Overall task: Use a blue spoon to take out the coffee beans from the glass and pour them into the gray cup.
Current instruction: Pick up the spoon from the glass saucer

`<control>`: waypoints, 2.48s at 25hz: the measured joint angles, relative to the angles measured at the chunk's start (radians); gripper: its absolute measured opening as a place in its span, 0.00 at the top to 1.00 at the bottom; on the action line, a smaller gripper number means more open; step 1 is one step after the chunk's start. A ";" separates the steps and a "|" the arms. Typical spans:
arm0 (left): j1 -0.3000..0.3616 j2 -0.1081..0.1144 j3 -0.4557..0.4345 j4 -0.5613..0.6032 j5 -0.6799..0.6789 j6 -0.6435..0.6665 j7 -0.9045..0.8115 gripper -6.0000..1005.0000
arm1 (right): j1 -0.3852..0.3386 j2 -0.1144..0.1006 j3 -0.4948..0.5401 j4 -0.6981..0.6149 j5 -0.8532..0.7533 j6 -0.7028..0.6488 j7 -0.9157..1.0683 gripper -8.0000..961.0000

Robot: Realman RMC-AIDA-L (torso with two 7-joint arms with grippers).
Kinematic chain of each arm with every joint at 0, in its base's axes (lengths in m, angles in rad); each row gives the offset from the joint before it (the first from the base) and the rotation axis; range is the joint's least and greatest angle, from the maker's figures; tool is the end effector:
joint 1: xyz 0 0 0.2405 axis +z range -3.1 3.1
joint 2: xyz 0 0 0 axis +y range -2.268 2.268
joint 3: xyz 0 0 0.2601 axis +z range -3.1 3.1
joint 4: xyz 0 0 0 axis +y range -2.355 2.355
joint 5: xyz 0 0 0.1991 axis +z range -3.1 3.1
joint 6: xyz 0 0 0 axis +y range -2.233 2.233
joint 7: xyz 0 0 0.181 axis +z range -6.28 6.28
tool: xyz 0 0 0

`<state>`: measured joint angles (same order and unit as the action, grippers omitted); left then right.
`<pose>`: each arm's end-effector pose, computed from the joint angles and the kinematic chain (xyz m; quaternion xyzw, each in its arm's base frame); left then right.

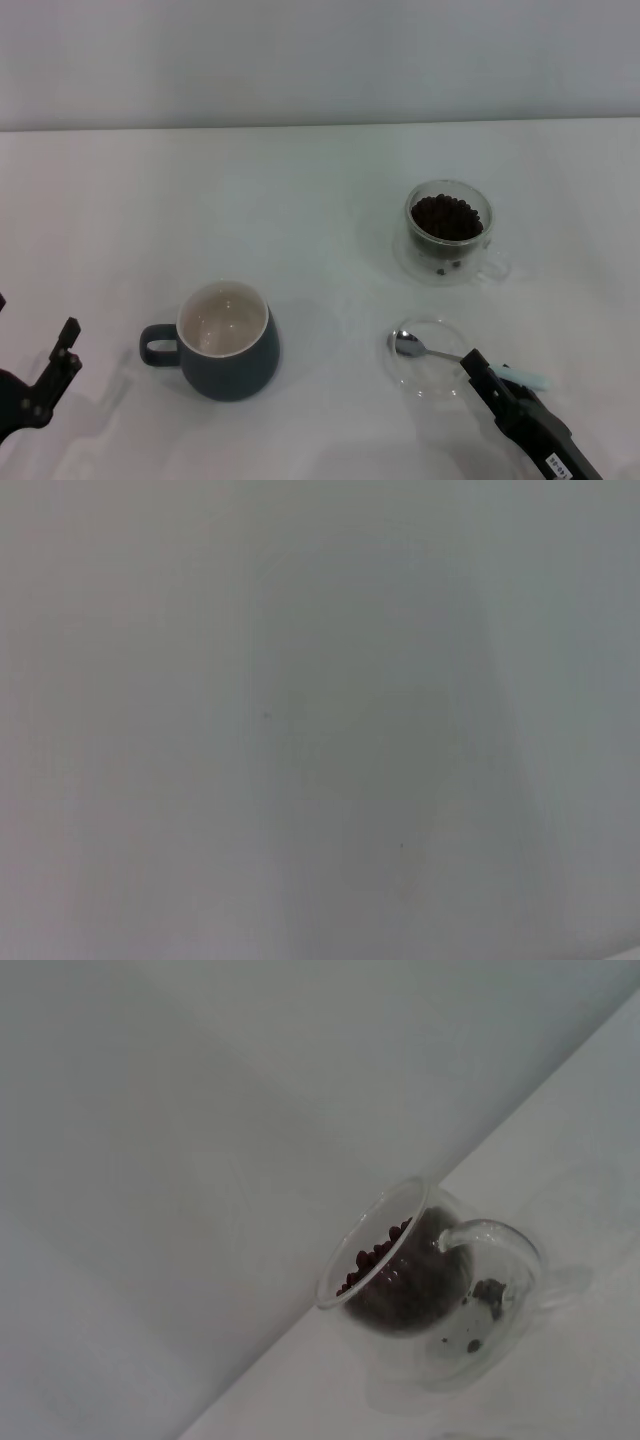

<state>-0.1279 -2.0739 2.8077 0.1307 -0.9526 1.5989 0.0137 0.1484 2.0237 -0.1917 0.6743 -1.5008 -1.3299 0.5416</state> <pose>-0.3228 0.2247 -0.0357 -0.7636 -0.1064 -0.3021 0.5607 0.3103 0.1931 -0.1146 -0.5785 0.5837 0.4276 0.3766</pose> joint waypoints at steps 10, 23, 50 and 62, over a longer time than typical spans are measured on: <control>0.009 -0.001 -0.002 -0.006 0.000 -0.001 0.000 0.24 | -0.001 0.000 0.003 0.007 -0.001 -0.008 -0.002 0.32; 0.010 -0.002 -0.002 -0.006 0.000 0.000 0.000 0.24 | -0.013 -0.006 0.002 0.007 0.007 -0.013 0.014 0.36; -0.002 -0.005 -0.002 -0.005 0.000 -0.006 0.000 0.24 | -0.023 -0.010 -0.053 -0.039 -0.017 -0.038 0.114 0.51; -0.004 -0.004 -0.002 -0.005 0.000 -0.006 0.000 0.24 | -0.015 -0.011 -0.052 -0.039 -0.024 -0.029 0.131 0.52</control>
<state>-0.1317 -2.0775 2.8056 0.1258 -0.9526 1.5924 0.0138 0.1330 2.0126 -0.2440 0.6350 -1.5249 -1.3591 0.6723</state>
